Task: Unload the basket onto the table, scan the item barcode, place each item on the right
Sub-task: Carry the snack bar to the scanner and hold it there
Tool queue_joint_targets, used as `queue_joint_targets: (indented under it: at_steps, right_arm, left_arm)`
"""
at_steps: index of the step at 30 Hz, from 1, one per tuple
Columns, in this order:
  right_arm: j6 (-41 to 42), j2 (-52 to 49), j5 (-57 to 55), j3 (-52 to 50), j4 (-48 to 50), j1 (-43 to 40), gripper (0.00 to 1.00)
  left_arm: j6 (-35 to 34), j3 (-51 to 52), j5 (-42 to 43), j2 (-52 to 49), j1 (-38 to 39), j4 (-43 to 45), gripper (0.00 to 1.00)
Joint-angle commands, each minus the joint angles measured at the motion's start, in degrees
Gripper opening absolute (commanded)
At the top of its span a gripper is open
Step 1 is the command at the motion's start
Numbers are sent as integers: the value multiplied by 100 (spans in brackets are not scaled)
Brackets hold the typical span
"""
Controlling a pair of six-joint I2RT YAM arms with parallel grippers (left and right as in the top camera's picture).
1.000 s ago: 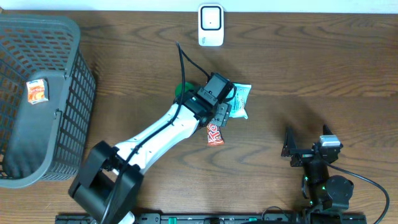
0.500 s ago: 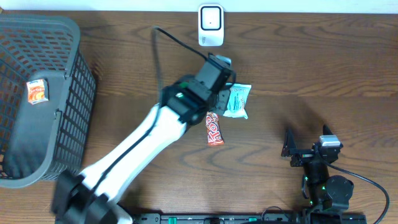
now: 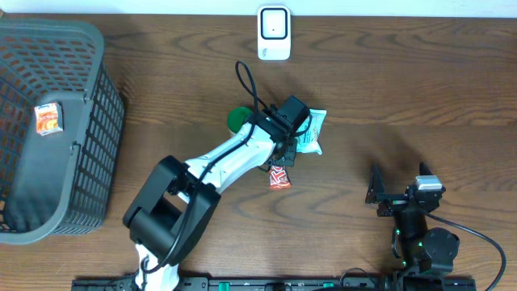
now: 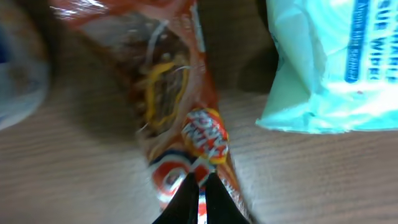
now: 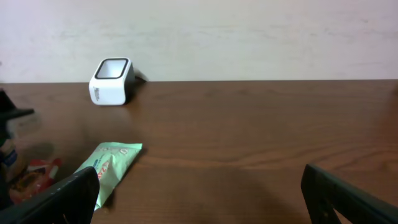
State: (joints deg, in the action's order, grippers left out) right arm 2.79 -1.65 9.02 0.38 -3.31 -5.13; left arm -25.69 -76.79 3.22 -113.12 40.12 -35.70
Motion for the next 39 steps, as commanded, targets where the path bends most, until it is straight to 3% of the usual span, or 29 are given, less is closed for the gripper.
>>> queue_joint_targets:
  at_steps: [1, 8, 17, 32, 39]
  right_arm:
    - [33, 13, -11, -7, -20, 31, 99]
    - [33, 13, -11, -7, -20, 31, 99]
    - [33, 13, -11, -7, -20, 31, 99]
    - [33, 13, -11, -7, -20, 31, 99]
    - [33, 13, -11, -7, -20, 31, 99]
  left_arm:
    - [-120, -28, 448, -442, -33, 111, 8]
    - [-94, -243, 542, -350, -66, 46, 7]
    - [81, -562, -909, 527, -101, -109, 8]
    - [138, -496, -879, -693, -168, 343, 8]
    - [385, -656, -885, -374, -168, 162, 7]
